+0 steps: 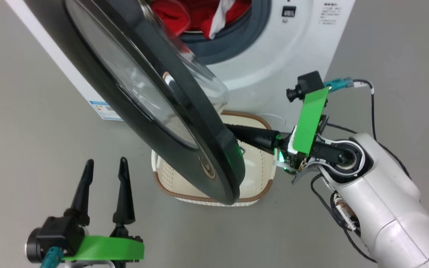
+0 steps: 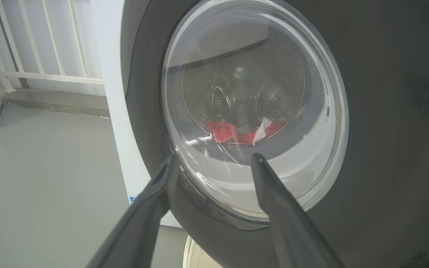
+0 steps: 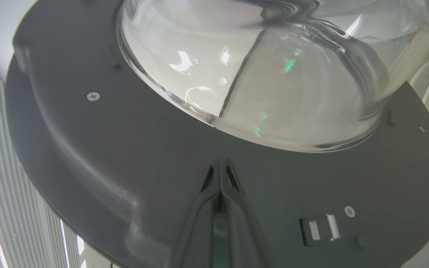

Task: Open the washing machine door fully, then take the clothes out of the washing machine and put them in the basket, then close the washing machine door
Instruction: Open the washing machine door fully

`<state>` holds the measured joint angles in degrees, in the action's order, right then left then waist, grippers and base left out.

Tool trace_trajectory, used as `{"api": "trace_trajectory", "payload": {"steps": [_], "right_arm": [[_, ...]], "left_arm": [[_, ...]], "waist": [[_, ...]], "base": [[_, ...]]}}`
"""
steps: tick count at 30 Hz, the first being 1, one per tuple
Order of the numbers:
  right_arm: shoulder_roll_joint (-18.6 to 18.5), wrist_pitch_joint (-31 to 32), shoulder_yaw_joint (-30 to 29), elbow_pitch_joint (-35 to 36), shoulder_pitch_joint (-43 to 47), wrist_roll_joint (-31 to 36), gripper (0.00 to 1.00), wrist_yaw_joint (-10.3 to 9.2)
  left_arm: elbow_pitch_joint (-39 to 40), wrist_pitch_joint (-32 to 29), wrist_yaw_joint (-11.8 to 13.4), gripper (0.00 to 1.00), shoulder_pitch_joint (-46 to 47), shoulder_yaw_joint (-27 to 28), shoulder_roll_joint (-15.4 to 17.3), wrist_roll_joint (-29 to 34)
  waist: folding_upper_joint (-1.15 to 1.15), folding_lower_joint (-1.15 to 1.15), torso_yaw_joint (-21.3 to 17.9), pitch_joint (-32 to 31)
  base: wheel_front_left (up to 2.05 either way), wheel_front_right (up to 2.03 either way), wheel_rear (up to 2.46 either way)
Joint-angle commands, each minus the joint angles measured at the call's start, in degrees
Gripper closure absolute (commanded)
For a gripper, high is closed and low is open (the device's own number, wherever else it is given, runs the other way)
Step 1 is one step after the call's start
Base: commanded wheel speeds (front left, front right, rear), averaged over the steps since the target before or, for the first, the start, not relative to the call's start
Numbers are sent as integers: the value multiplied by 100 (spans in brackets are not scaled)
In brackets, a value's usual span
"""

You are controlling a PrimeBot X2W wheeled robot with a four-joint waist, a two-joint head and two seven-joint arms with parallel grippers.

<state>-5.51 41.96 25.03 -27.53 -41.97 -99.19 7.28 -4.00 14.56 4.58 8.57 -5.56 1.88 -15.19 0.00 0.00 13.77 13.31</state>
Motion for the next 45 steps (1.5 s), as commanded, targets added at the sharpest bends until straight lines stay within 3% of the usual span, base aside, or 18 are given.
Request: {"api": "trace_trajectory", "payload": {"steps": [1,25,37,45], "right_arm": [[192,27,107,126,122,75,100,21],[262,-294,830,-28,668,-366,100,21],[263,-563,1574,-204,359,-802,100,21],[263,-699,1736,-377,194,-911,100,21]], "left_arm": [[120,44,1,0,-89,181,99,126],[-144,44,-228,0,-638,291,99,221],[123,44,-124,0,-855,470,99,148],[184,44,-72,0,-878,450,99,116]], "waist": [[0,0,254,-310],[0,0,1433,-1306],[0,0,1538,-1278],[0,0,1544,-1226]], "base": [[0,0,0],[0,0,0],[0,0,0],[0,0,0]]}}
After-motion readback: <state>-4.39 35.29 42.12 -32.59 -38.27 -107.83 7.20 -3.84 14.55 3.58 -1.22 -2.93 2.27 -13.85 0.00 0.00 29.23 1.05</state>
